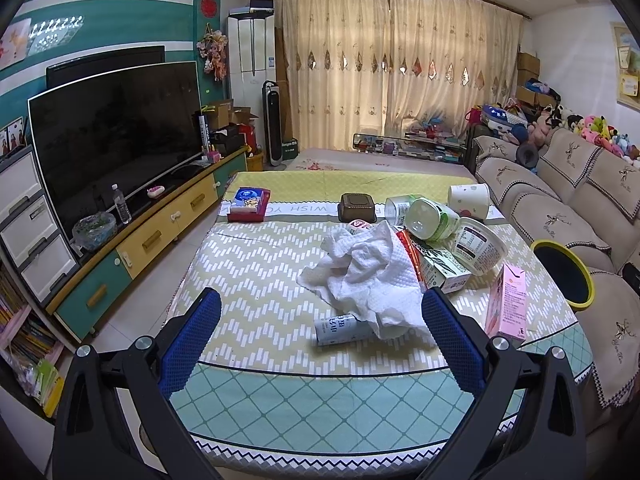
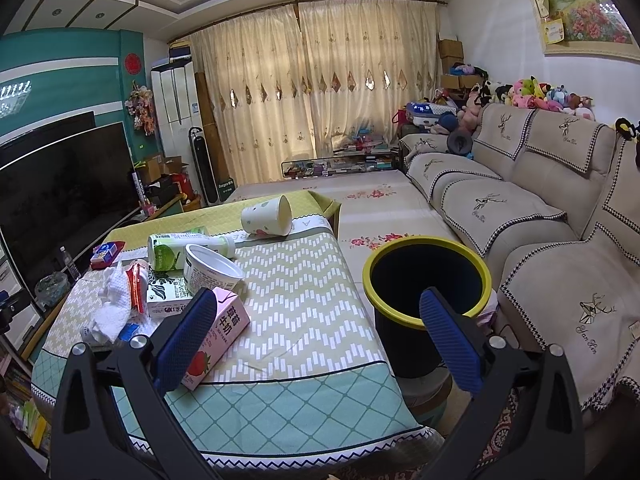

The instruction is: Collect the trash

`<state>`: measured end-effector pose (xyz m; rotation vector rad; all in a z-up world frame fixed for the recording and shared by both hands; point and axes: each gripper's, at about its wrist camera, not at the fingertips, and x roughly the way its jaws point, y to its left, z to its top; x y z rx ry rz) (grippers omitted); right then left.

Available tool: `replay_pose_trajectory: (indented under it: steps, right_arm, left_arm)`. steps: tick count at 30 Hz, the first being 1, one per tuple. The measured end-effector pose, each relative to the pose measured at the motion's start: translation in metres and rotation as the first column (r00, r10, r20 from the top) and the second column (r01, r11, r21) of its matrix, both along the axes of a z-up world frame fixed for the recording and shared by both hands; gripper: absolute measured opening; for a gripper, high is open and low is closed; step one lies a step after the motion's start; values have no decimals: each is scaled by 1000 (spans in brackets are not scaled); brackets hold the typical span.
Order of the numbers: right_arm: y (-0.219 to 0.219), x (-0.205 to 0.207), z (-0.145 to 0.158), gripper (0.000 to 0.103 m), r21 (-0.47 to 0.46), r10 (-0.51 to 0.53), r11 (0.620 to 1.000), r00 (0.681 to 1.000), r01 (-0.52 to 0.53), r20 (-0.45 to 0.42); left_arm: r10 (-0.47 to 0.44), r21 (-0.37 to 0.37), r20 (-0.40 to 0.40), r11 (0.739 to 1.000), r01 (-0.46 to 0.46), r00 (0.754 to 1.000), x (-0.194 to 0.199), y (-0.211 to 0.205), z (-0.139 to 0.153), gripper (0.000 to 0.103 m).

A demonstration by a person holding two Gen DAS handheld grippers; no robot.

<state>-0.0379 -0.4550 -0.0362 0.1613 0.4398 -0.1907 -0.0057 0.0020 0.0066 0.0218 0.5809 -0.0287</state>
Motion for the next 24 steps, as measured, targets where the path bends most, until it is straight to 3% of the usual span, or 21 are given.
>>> replay_pose_trajectory:
  steps: [24]
  right_arm:
    - [-1, 5, 1, 97, 19, 8, 1000, 1000, -8, -25]
  left_arm:
    - [2, -1, -13, 1000, -2, 1000, 4, 1, -5, 99]
